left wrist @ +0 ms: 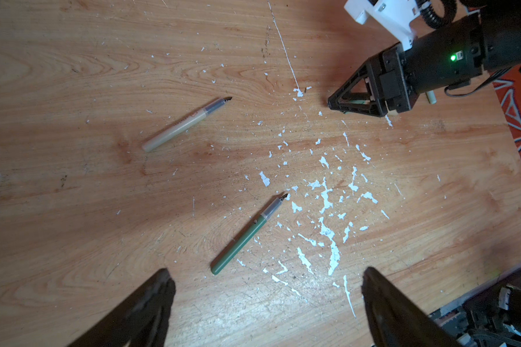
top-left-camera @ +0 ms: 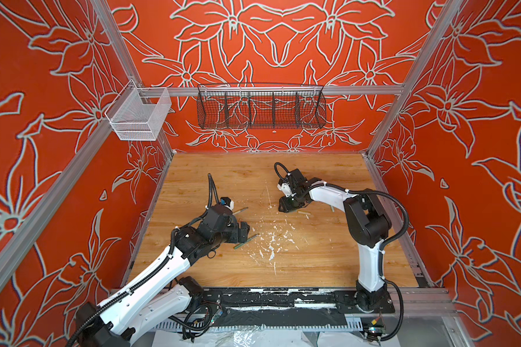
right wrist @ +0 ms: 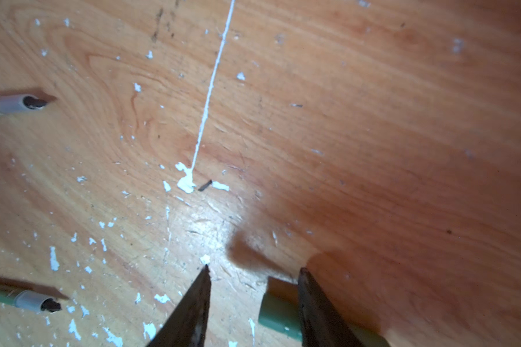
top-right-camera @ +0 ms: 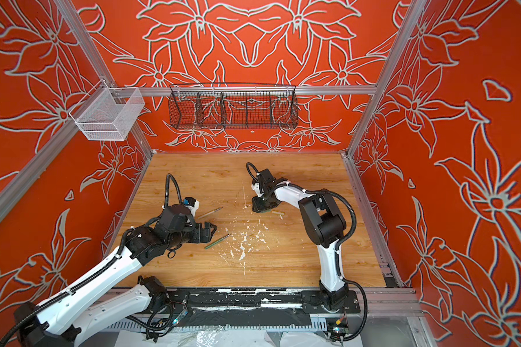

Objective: Insert pens into pen caps
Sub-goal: Rotate the pen cap at the center of the table.

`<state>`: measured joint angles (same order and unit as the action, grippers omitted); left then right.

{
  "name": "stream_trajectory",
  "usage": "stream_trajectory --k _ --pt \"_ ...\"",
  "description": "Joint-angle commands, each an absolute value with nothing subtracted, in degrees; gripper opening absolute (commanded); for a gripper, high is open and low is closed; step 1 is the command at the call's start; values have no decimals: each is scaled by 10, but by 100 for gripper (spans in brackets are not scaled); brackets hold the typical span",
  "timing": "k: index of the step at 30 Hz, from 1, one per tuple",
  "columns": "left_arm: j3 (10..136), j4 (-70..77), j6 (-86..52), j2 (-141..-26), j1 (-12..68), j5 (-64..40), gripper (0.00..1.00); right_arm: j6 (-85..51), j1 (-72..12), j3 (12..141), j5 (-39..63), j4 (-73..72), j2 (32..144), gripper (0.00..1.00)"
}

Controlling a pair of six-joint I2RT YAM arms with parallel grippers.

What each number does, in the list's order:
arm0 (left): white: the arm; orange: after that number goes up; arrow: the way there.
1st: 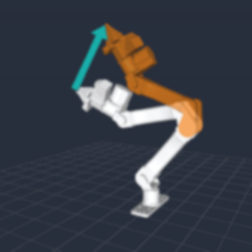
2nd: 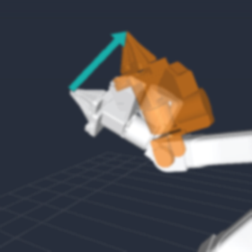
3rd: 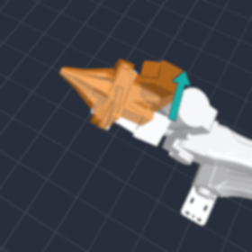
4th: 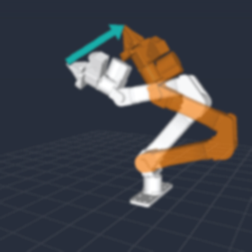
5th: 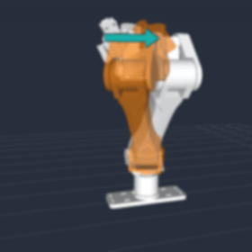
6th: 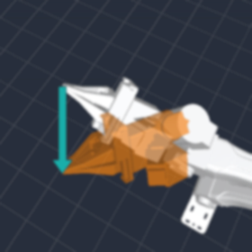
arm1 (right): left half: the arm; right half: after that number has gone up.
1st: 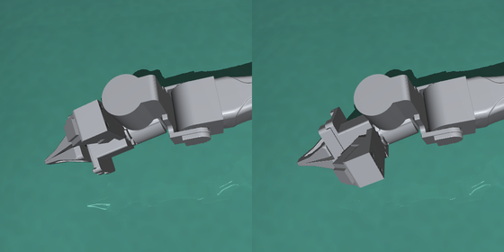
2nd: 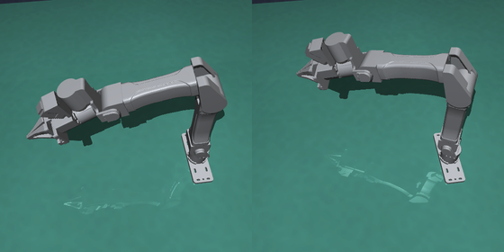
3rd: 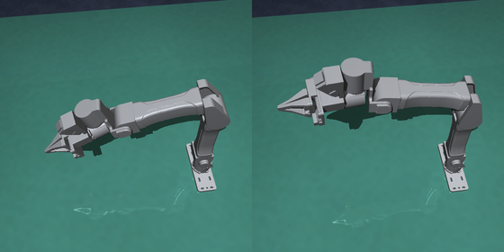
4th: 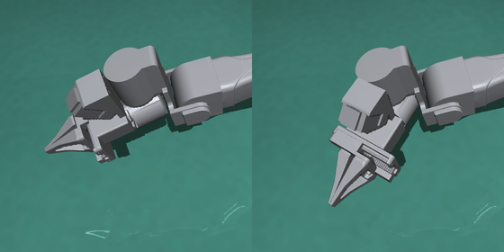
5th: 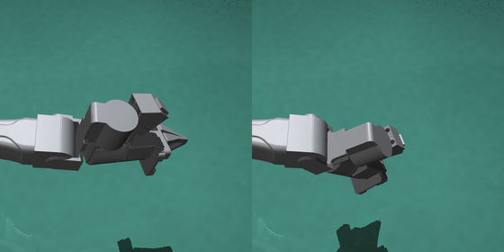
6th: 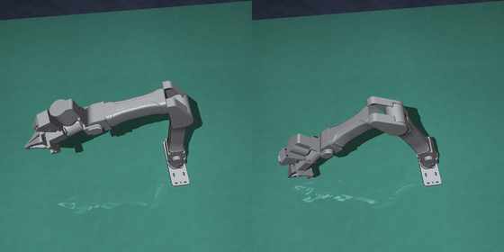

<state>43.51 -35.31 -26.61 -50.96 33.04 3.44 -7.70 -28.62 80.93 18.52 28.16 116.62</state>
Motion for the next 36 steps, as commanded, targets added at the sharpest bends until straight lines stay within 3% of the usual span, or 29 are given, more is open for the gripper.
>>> stream_trajectory --k 1,11,18,27,36 --pt "449 -350 -258 -521 328 40 97 -68 -291 787 221 289 1167 48" --pt "448 -345 -255 -528 329 38 97 -78 -292 712 239 325 1070 48" --pt "452 -337 -252 -540 328 33 97 -112 -292 695 188 315 992 48" --pt "448 -345 -252 -534 328 35 97 -99 -302 786 71 401 1061 44" --pt "427 -344 -257 -515 328 38 97 -85 -304 839 74 405 1128 34"
